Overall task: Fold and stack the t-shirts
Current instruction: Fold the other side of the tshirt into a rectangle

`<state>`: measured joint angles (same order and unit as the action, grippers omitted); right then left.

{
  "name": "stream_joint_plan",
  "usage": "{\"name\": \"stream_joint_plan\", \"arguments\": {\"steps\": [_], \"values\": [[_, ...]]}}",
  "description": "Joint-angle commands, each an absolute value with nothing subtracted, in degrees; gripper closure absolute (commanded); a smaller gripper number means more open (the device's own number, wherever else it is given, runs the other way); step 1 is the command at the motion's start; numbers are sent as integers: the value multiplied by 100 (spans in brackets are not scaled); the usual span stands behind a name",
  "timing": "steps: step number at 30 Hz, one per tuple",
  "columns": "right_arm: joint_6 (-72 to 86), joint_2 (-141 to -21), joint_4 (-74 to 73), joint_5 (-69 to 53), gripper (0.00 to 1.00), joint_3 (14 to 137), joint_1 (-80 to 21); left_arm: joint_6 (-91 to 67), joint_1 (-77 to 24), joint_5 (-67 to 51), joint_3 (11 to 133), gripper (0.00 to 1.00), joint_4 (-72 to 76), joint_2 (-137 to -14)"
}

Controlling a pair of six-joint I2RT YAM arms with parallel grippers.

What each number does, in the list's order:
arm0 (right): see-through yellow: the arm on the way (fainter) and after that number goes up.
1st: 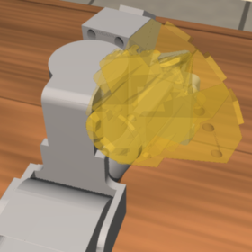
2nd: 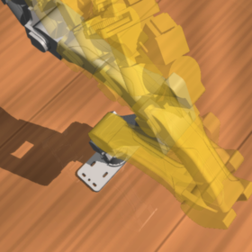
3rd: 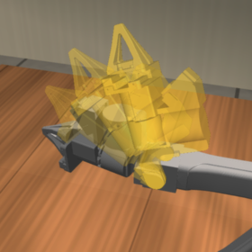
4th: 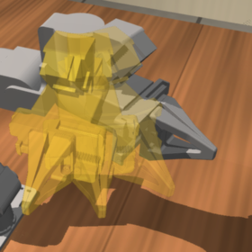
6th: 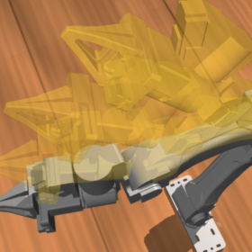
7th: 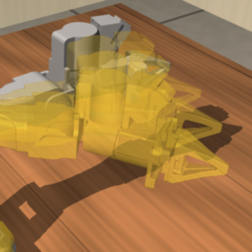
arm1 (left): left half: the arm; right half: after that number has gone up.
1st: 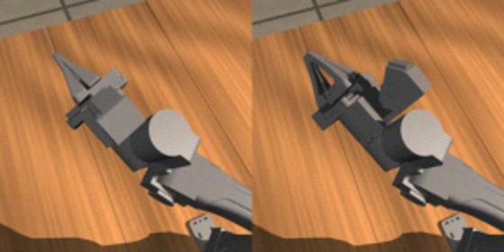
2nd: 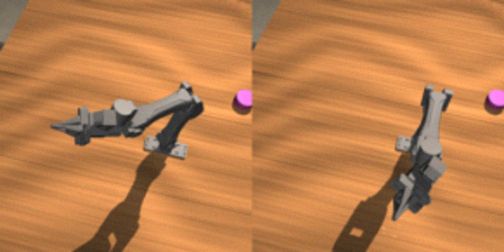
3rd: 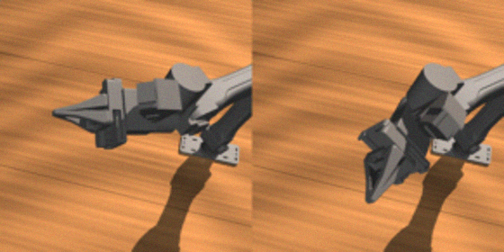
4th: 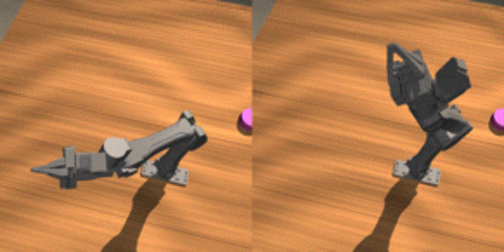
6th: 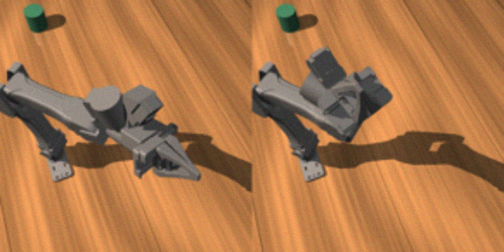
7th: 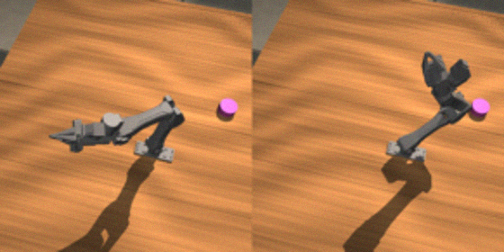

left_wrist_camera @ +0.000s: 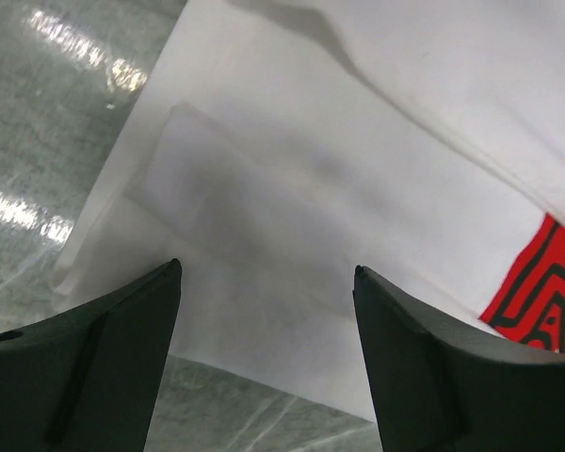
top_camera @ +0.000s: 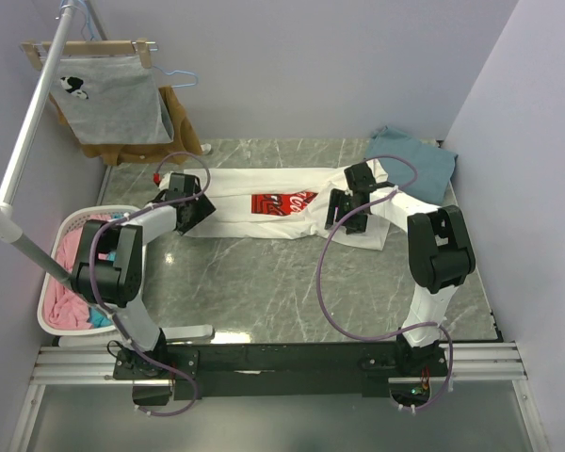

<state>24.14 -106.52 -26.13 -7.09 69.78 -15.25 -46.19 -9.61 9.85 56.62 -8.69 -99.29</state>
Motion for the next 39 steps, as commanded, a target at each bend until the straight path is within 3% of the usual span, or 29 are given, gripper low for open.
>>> {"name": "stream_joint_plan", "arguments": {"steps": [1, 29, 39], "values": [[2382, -10520, -2522, -685, 27, 6943, -1529, -4641, -993, 993, 6002, 21, -580, -10046], [2355, -10661, -2558, -501, 27, 7023, -1486, -4439, -879, 1591, 7480, 20, -484, -10960], [2567, -10485, -2285, -176, 26, 6987, -1072, -3982, -1019, 405, 7426, 21, 132, -10845]]}}
